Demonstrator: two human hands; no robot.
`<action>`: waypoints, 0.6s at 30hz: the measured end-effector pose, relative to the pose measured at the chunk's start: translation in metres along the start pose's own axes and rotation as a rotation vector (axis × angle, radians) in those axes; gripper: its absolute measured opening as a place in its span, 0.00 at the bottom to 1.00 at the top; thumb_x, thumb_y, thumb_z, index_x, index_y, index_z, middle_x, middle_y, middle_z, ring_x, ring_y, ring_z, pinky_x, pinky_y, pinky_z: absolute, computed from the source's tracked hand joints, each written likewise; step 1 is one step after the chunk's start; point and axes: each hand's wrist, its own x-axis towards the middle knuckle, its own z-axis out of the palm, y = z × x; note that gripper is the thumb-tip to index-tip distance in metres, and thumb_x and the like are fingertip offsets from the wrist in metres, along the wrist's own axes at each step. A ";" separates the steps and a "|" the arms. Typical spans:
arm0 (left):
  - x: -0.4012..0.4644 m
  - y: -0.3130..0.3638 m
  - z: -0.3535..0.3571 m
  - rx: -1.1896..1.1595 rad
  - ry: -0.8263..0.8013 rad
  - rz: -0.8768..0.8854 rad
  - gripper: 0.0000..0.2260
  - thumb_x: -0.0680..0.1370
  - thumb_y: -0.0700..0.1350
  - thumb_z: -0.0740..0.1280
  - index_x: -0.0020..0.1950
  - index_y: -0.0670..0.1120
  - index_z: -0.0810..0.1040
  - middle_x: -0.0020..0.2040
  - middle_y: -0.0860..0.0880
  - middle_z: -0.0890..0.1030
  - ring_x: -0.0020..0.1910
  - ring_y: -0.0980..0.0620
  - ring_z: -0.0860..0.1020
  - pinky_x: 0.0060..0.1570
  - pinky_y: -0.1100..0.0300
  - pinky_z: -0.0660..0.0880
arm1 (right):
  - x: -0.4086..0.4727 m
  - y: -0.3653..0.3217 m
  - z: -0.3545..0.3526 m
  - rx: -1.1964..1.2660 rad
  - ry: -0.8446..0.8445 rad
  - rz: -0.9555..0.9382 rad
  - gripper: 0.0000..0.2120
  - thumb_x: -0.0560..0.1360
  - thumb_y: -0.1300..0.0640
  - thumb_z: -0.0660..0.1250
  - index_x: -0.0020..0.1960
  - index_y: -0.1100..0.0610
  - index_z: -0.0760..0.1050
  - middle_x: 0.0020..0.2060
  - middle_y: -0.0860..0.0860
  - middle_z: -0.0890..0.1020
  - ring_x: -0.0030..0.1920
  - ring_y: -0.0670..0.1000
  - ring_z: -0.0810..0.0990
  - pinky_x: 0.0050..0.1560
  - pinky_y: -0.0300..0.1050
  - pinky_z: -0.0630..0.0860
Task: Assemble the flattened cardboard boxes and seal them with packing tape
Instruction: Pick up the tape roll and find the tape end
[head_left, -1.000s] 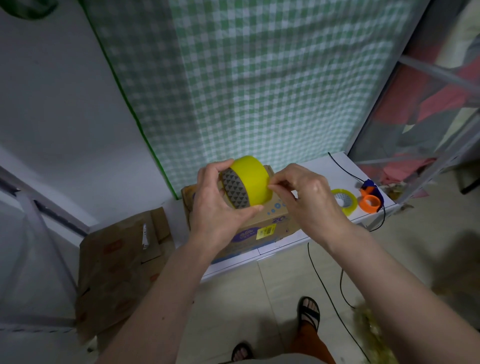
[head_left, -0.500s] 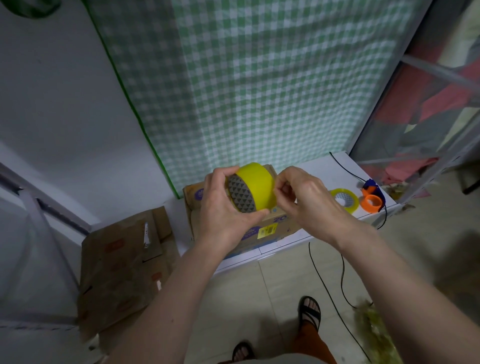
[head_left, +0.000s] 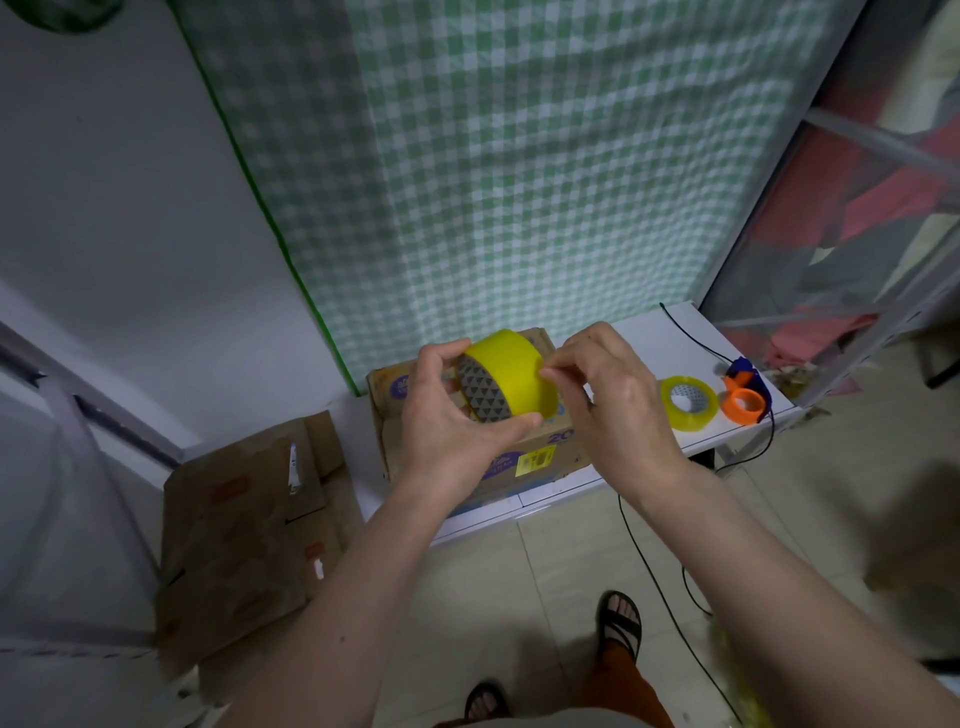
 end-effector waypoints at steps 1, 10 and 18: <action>0.000 0.000 0.001 0.007 0.007 0.001 0.38 0.52 0.51 0.82 0.58 0.58 0.69 0.56 0.55 0.76 0.58 0.55 0.77 0.54 0.51 0.79 | 0.000 -0.001 0.001 -0.037 -0.015 0.007 0.05 0.74 0.62 0.65 0.43 0.64 0.76 0.40 0.54 0.75 0.39 0.49 0.72 0.36 0.39 0.69; -0.004 0.001 0.006 0.059 0.054 0.005 0.37 0.55 0.47 0.84 0.59 0.53 0.68 0.56 0.52 0.76 0.55 0.55 0.77 0.53 0.50 0.79 | 0.005 -0.013 -0.015 0.161 -0.241 0.291 0.07 0.78 0.64 0.63 0.43 0.55 0.73 0.40 0.46 0.75 0.40 0.40 0.74 0.39 0.27 0.69; -0.006 0.001 0.008 0.075 -0.020 0.011 0.41 0.56 0.48 0.83 0.63 0.56 0.66 0.57 0.57 0.72 0.58 0.57 0.75 0.57 0.50 0.78 | -0.002 -0.003 -0.009 0.152 -0.070 0.162 0.04 0.72 0.68 0.70 0.43 0.61 0.76 0.43 0.48 0.73 0.41 0.44 0.74 0.43 0.30 0.71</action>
